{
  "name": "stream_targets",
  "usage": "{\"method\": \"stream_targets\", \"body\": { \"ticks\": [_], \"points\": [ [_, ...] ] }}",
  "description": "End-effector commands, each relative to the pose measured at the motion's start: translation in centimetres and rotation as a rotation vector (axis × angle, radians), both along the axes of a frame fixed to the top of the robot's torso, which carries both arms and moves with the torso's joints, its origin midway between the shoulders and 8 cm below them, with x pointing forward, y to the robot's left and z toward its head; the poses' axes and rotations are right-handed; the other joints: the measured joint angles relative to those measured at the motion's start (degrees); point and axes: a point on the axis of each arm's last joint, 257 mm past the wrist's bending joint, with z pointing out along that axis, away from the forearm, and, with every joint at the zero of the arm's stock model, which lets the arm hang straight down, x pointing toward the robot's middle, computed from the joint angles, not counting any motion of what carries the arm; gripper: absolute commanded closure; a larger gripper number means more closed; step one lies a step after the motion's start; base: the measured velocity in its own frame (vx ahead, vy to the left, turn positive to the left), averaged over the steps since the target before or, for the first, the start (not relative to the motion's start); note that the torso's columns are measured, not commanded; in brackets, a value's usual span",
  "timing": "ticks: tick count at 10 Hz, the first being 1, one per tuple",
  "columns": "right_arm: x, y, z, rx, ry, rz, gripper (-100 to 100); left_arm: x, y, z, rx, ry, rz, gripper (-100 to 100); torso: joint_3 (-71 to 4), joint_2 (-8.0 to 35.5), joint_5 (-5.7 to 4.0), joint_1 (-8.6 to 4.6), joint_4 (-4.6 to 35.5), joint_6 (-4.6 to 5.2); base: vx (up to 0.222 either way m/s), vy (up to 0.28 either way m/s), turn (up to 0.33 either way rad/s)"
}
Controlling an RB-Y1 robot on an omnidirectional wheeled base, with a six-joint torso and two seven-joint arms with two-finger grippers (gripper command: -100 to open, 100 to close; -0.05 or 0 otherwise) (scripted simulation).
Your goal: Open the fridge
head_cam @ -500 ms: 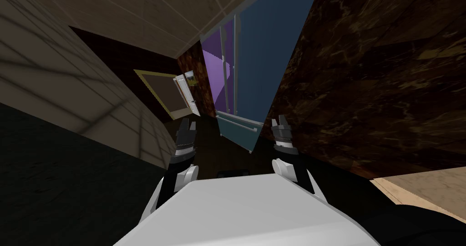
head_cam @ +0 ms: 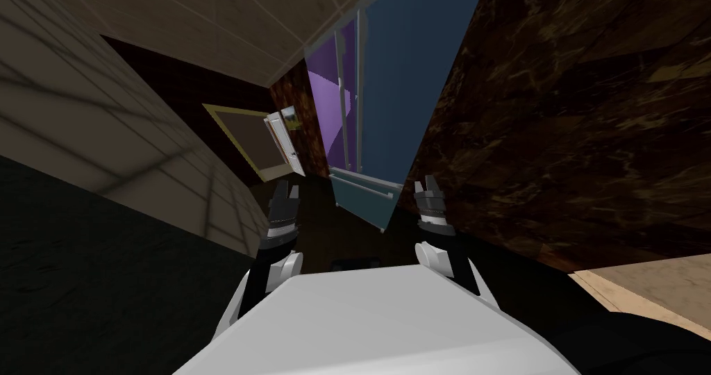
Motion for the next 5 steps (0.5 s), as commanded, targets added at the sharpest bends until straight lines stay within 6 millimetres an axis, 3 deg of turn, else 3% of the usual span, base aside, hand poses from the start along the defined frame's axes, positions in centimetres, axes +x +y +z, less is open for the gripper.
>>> {"method": "stream_targets", "body": {
  "ticks": [1,4,5],
  "points": [
    [0.00,0.00,0.00,0.000,0.000,0.000,0,0.00,0.00,0.00,0.000,0.000,0.000,0,-8.4,4.2,0.00,0.00,4.2,0.00,0.000,0.000,0.000],
    [0.00,0.00,0.00,0.000,0.000,0.000,0,0.00,0.00,0.00,0.000,0.000,0.000,0,-33.8,16.9,0.00,0.00,16.9,0.00,0.000,0.000,0.000],
    [0.72,0.53,-0.53,-0.053,0.023,0.008,-100,0.00,0.00,0.00,0.000,0.000,0.000,0,-42.3,21.2,0.00,0.00,21.1,0.00,0.010,0.017,0.034]
  ]
}}
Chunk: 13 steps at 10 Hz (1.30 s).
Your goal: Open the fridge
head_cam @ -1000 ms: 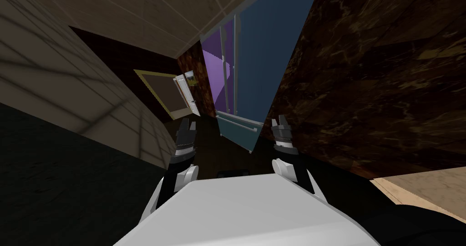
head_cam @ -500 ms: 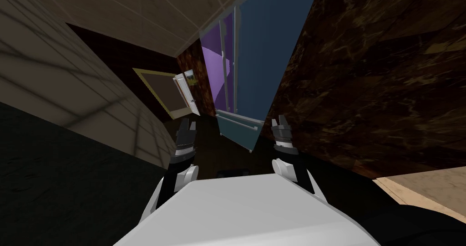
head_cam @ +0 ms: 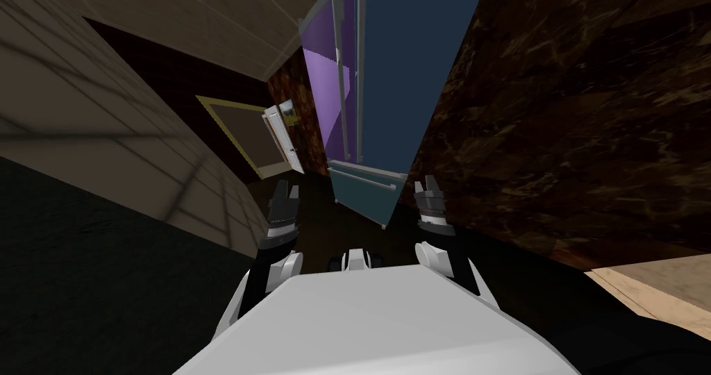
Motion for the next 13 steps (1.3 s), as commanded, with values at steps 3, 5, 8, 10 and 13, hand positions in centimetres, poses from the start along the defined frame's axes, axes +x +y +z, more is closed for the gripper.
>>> {"method": "stream_targets", "body": {
  "ticks": [3,5,8,10,13],
  "points": [
    [2.2,1.2,-1.7,-0.148,0.068,0.005,-100,0.0,0.0,0.0,0.000,0.001,0.000,0,-5.3,2.6,0.03,0.09,2.6,0.00,0.016,0.045,0.050],
    [3.5,1.5,-2.8,-0.226,0.102,-0.007,-100,0.0,0.0,0.0,0.000,0.001,0.000,0,-5.4,2.6,0.01,0.03,2.7,0.00,0.026,0.058,0.061],
    [5.6,1.8,-4.6,-0.362,0.156,-0.039,-100,0.0,0.0,0.0,0.000,0.001,0.000,0,-5.4,2.7,-0.01,-0.01,2.7,0.00,0.031,0.056,0.077],
    [7.1,1.7,-5.8,-0.461,0.192,-0.068,-100,0.0,0.0,0.0,0.000,0.001,0.000,0,-5.4,2.7,0.01,0.05,2.7,0.00,0.034,0.076,0.084],
    [9.5,1.2,-7.7,-0.624,0.245,-0.124,-100,0.0,0.0,0.0,0.000,0.001,0.000,0,-5.4,2.7,0.00,0.00,2.7,0.00,0.038,0.083,0.090]
  ]
}}
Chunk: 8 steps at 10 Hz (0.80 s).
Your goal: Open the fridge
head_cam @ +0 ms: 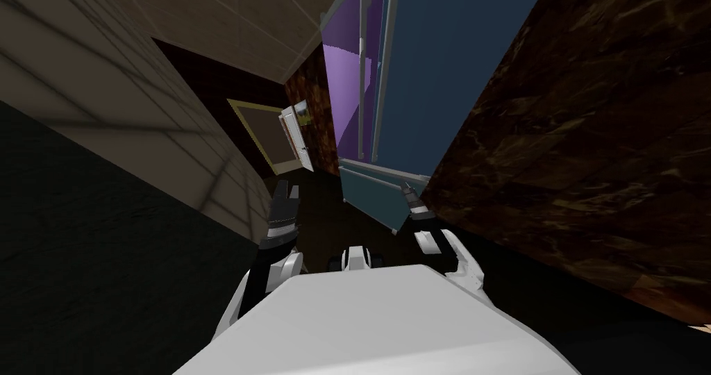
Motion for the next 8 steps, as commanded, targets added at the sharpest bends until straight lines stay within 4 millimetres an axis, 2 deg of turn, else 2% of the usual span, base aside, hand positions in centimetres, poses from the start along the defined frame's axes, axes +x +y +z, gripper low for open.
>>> {"method": "stream_targets", "body": {
  "ticks": [1,5,6,8],
  "points": [
    [2.3,-0.7,-1.8,-0.153,0.042,-0.051,-100,0.0,0.0,0.0,0.000,0.000,0.000,0,0.0,0.0,-0.01,-0.03,0.0,0.00,0.049,0.078,0.083],
    [5.7,-2.7,-3.8,-0.403,0.093,-0.138,-100,0.0,0.0,0.0,0.000,0.000,0.000,0,0.0,0.0,0.01,0.06,0.0,0.01,0.042,0.089,0.105],
    [5.7,-2.8,-4.1,-0.403,0.100,-0.140,-100,0.0,0.0,0.0,0.000,0.000,0.000,0,0.0,0.0,0.01,0.03,0.0,0.01,0.034,0.061,0.025],
    [7.5,-4.6,-5.1,-0.534,0.130,-0.193,-100,0.0,0.0,0.0,0.000,0.000,0.000,0,0.0,0.0,-0.03,-0.08,0.0,0.00,0.038,0.061,0.080]
  ]
}}
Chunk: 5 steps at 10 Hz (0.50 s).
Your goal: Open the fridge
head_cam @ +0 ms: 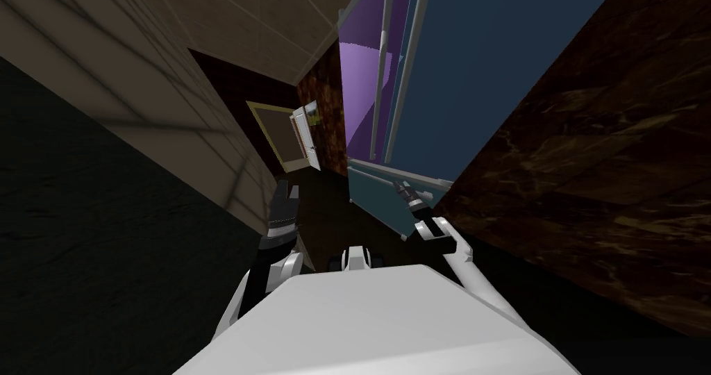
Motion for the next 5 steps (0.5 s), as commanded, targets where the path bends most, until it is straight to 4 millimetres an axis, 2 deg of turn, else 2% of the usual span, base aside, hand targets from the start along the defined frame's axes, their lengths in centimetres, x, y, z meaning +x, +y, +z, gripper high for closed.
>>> {"method": "stream_targets", "body": {
  "ticks": [1,2,5],
  "points": [
    [2.2,-2.2,-0.5,-0.170,0.026,-0.065,-100,0.0,0.0,0.0,0.000,0.000,0.000,0,0.0,0.0,0.03,0.06,0.0,-0.01,0.047,0.065,0.110],
    [2.3,-2.6,-1.0,-0.169,0.037,-0.070,-100,0.0,0.0,0.0,0.000,0.000,0.000,0,0.0,-0.1,0.04,0.10,0.0,0.00,0.041,0.052,0.038],
    [4.7,-6.1,-1.4,-0.374,0.071,-0.159,-100,0.0,0.0,0.0,0.000,0.000,0.000,0,0.0,0.0,0.05,0.12,0.0,-0.01,0.046,0.068,0.091]
  ]
}}
